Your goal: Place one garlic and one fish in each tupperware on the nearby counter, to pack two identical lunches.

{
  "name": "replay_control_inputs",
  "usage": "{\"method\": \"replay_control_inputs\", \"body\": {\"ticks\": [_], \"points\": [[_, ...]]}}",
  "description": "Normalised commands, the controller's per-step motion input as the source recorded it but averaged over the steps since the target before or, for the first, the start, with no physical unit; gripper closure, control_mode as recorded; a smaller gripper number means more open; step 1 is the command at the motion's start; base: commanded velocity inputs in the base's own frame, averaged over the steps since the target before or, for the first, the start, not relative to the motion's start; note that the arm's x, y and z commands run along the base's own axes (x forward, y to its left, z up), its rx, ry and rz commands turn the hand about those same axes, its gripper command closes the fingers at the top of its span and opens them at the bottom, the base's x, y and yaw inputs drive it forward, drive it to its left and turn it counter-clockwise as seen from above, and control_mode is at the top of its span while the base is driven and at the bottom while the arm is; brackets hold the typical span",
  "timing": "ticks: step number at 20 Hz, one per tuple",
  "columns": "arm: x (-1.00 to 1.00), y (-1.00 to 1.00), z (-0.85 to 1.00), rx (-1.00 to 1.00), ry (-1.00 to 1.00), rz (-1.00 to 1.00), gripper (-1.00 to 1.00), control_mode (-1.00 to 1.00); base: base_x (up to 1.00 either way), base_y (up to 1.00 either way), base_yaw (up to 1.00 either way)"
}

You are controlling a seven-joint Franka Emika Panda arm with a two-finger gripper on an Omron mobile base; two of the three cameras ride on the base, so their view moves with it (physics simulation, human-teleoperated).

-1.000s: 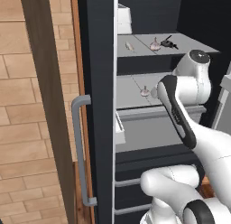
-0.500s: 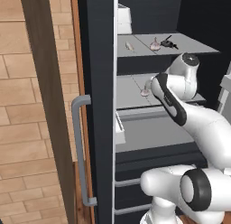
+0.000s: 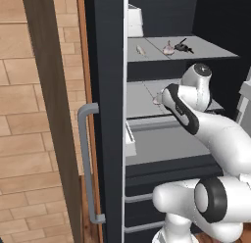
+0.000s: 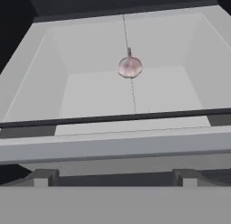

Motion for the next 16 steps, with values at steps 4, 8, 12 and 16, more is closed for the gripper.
{"method": "replay_control_inputs", "body": {"ticks": [4,8,12,16], "points": [[0.67,-0.08,-0.31,0.0,0.0,-0.01,-1.0,-1.0,0.0,0.0,0.0],[0.53,-0.1,-0.06,0.0,0.01,0.0,-1.0,-1.0,0.0,0.0,0.0],[0.26,-0.19,0.0,0.0,0.0,0.0,-1.0,-1.0,0.0,0.0,0.0],[0.15,-0.14,-0.1,0.0,0.0,0.0,-1.0,-1.0,0.0,0.0,0.0]]}}
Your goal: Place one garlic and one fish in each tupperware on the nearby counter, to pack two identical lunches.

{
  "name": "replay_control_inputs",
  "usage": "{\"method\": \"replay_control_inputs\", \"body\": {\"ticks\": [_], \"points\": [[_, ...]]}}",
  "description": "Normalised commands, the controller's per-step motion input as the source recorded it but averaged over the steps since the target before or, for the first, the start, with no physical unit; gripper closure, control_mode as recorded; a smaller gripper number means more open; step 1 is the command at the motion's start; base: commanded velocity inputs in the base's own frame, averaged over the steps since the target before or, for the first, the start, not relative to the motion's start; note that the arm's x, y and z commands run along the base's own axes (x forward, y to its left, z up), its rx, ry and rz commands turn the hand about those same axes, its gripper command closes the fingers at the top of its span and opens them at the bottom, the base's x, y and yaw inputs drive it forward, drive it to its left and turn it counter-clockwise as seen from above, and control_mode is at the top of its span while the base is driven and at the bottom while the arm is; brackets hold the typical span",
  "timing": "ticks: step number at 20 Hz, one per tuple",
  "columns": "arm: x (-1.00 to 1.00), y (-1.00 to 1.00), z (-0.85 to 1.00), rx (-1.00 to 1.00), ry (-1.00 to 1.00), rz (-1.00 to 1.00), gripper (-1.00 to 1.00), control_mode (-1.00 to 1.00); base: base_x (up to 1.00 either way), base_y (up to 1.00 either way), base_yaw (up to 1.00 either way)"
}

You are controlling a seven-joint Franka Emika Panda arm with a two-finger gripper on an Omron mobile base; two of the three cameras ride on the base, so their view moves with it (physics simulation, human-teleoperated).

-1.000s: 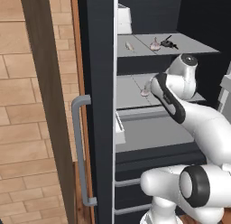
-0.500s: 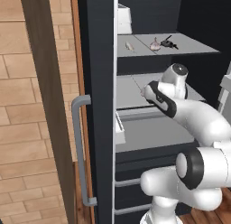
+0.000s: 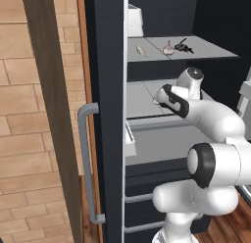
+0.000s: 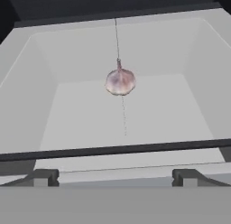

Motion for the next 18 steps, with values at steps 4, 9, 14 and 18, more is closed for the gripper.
{"method": "replay_control_inputs", "body": {"ticks": [4,9,14,18], "points": [[0.32,-0.05,-0.12,0.0,0.0,0.0,-1.0,-1.0,0.0,0.0,0.0],[0.43,0.0,-0.13,0.0,0.03,0.0,-1.0,-1.0,0.0,0.0,0.0],[0.47,0.0,-0.23,0.0,0.05,0.0,-1.0,-1.0,0.0,0.0,0.0],[0.45,0.0,-0.32,0.0,0.05,0.0,-1.0,-1.0,0.0,0.0,0.0]]}}
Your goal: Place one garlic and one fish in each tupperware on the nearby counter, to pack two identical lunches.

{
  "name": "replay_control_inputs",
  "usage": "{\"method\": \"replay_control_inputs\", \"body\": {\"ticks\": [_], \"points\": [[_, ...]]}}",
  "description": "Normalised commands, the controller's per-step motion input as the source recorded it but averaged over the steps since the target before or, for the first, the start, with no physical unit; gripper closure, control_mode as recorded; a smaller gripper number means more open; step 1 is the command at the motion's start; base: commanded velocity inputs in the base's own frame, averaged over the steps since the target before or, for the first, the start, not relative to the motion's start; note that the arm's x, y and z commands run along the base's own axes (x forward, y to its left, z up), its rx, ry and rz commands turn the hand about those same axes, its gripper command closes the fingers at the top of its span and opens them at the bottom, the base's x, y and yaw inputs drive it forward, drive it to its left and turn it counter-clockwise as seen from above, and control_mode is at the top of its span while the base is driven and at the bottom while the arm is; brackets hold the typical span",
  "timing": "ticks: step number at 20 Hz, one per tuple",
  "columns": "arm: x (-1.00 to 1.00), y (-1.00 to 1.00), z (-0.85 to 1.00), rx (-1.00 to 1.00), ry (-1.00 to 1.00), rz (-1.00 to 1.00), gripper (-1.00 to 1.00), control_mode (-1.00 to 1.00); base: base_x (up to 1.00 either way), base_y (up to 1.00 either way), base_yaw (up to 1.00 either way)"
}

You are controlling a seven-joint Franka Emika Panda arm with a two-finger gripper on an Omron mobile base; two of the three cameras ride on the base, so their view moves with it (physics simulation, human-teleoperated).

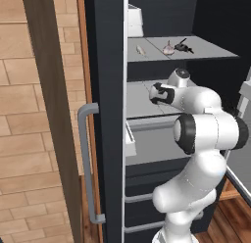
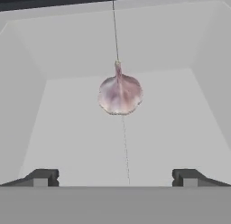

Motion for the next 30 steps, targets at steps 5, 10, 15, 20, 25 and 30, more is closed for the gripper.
{"method": "replay_control_inputs", "body": {"ticks": [5,10,15,20,25,30], "points": [[0.5,0.0,-0.31,0.0,0.07,0.0,-1.0,-1.0,0.0,0.0,0.0],[0.56,0.0,-0.24,0.0,0.02,0.0,-1.0,-1.0,0.0,0.0,0.0],[0.48,-0.01,-0.23,0.0,0.0,0.0,-1.0,-1.0,0.0,0.0,0.0],[0.29,-0.02,-0.24,-0.03,0.0,0.0,-1.0,-1.0,0.0,0.0,0.0],[0.02,0.0,-0.01,0.0,0.0,0.0,1.0,-1.0,0.0,0.0,0.0],[-0.1,0.01,0.0,0.0,0.0,0.0,1.0,-1.0,0.0,0.0,0.0]]}}
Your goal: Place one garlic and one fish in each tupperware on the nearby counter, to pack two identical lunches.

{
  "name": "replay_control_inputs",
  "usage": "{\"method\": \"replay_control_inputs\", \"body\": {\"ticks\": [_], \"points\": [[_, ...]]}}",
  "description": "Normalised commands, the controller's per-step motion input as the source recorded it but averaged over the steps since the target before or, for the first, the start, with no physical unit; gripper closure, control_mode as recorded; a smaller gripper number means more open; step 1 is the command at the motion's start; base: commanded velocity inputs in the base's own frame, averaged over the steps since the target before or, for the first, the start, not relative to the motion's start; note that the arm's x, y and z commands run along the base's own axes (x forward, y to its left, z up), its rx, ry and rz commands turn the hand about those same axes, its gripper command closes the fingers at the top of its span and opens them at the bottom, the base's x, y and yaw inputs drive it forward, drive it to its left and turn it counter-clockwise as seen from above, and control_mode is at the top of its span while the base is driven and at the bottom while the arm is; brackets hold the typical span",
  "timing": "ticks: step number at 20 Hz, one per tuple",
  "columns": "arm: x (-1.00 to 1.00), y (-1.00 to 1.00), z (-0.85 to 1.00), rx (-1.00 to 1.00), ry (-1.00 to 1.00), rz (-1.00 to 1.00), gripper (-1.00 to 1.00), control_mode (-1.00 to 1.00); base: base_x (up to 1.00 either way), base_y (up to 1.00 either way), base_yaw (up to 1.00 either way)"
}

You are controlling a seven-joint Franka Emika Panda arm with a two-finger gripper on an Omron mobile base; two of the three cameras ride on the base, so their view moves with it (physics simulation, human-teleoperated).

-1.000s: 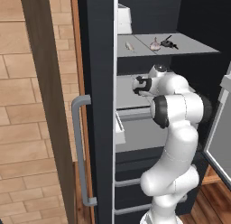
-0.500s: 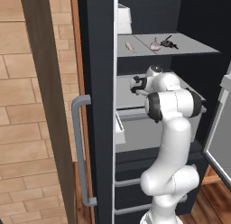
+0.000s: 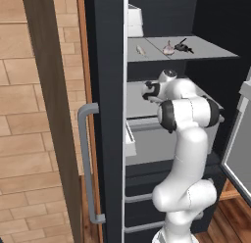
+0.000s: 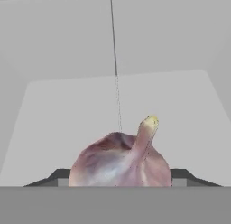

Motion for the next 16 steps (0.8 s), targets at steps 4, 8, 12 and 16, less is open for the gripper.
{"method": "replay_control_inputs", "body": {"ticks": [4,8,12,16], "points": [[-0.95,0.28,0.23,0.0,-0.1,-0.02,1.0,-1.0,0.0,0.0,0.0],[-1.0,0.22,0.52,0.0,-0.1,-0.05,1.0,-1.0,0.0,0.0,0.0],[-1.0,0.21,0.29,0.01,-0.09,-0.06,1.0,-1.0,0.0,0.0,0.0],[-1.0,0.11,0.92,0.04,0.0,-0.13,1.0,-1.0,0.0,0.0,0.0]]}}
